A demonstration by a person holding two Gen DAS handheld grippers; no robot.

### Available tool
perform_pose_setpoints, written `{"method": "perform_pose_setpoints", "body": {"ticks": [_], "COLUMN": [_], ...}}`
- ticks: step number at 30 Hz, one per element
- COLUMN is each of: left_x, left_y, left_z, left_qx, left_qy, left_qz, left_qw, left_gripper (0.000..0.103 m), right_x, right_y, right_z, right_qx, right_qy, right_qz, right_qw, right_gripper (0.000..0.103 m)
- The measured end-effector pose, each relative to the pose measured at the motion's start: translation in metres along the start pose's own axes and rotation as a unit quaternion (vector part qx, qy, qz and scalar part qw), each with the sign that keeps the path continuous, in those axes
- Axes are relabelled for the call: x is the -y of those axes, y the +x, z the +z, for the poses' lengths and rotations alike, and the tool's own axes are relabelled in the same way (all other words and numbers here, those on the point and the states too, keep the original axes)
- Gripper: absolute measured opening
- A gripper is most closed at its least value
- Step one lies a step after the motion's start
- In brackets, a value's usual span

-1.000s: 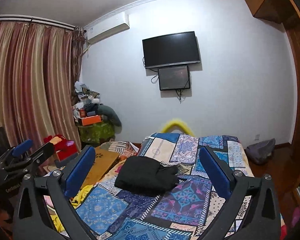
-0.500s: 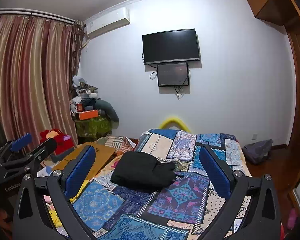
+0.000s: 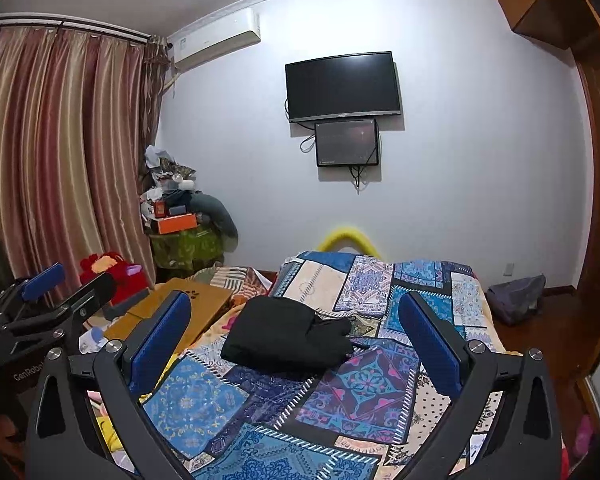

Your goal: Fold large clothes

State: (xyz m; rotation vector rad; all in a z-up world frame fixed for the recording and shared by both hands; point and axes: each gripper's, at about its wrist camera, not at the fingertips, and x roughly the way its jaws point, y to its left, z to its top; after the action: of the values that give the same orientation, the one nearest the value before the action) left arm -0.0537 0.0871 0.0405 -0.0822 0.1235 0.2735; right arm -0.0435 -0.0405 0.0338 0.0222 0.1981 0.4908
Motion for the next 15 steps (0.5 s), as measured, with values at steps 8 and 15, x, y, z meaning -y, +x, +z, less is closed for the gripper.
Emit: {"method": "perform_pose_setpoints", "body": {"ticks": [8,15], "left_x": [0.0004,0.0018], "left_y": [0.0005,0.0005], "left_z": [-0.0031,-0.0039], "left_qx": [-0.005,-0.007], "left_qy": [0.002,0.002], "left_qz": [-0.008,-0.013], "left_qw": [1.0000,0.9999], "left_gripper": [0.102,0.102], "right_x": [0.0008,0.0017], "right_y": [-0.0003,-0.0015], "right_z": [0.0008,0.0020], "right_qx": [0.000,-0.001], "right_qy": [0.000,0.001], "right_qz": [0.001,-0.001], "right_qw": [1.000,1.000], "right_gripper": [0.103,0.103]}}
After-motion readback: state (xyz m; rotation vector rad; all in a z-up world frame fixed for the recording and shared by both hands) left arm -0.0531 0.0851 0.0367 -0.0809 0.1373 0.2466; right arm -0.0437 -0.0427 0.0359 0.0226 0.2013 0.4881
